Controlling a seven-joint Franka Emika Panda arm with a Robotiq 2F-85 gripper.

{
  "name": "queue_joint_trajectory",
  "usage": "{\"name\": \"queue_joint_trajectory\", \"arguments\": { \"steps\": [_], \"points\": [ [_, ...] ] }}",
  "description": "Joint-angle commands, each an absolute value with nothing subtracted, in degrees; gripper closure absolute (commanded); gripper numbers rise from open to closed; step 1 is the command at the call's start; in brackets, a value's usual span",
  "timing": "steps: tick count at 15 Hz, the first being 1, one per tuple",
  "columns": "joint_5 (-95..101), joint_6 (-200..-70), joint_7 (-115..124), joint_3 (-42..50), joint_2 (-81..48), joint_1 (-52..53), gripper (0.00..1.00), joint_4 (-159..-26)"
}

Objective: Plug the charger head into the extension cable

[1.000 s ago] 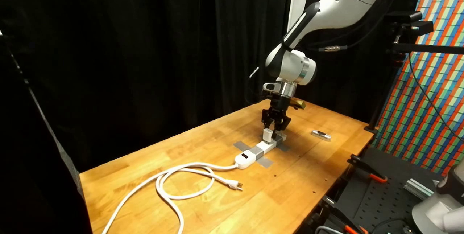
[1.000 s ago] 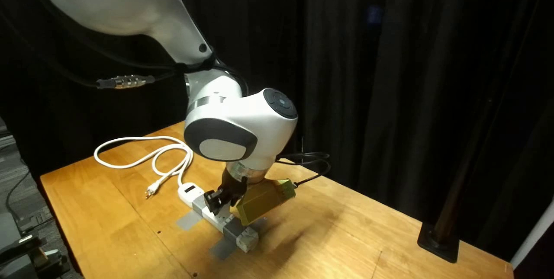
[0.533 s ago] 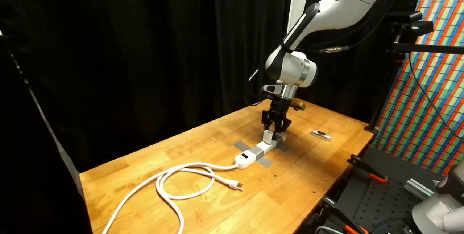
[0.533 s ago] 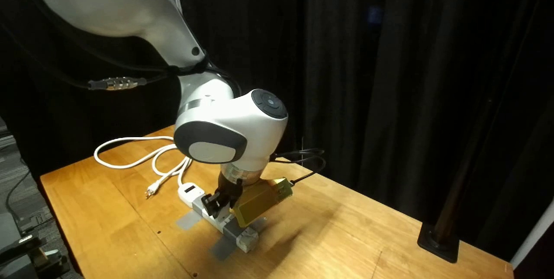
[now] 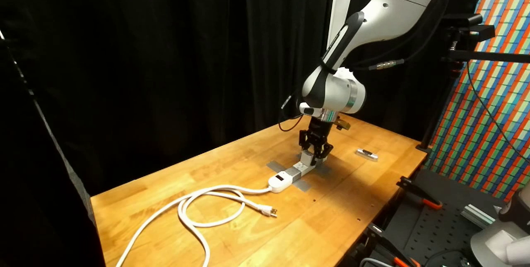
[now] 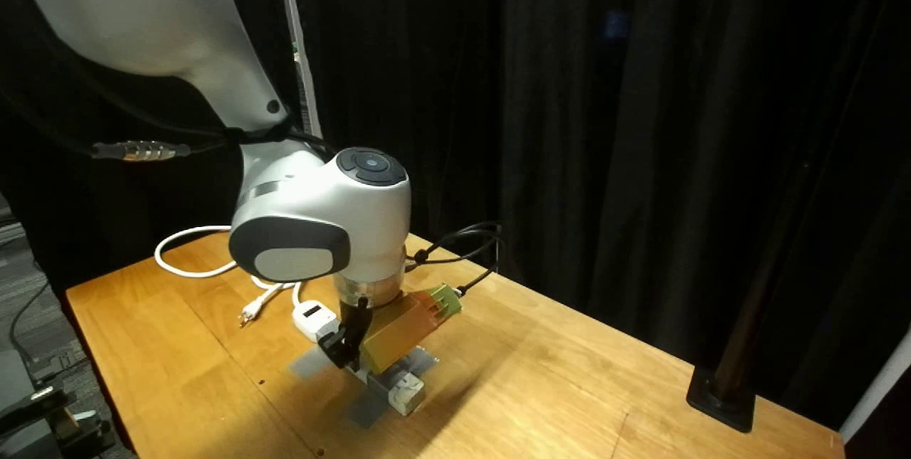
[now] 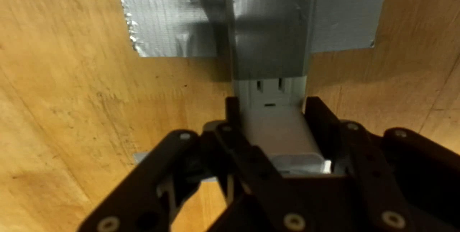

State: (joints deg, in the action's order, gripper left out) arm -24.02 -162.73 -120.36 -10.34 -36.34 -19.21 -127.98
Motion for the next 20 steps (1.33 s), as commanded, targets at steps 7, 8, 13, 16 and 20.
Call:
{"name": "queue_joint_trajectory", "arguments": {
  "steps": [7,8,13,16,20],
  "points": [
    [-10.3,-171.2,-109.3,-11.64,-36.05,-20.81,0.0,-132.55],
    [-9.34,-170.36,-108.17,-11.83,-34.4,-21.22,0.0,-132.86],
    [-8.35,-159.94,-105.43,-13.63,-25.85,-24.2,0.0,-132.07],
    [-14.41,-145.27,-110.1,-16.26,-22.35,-27.32,0.0,-129.34],
    [-15.37,-145.86,-110.06,-12.16,-22.36,-23.11,0.0,-129.12]
  ]
}}
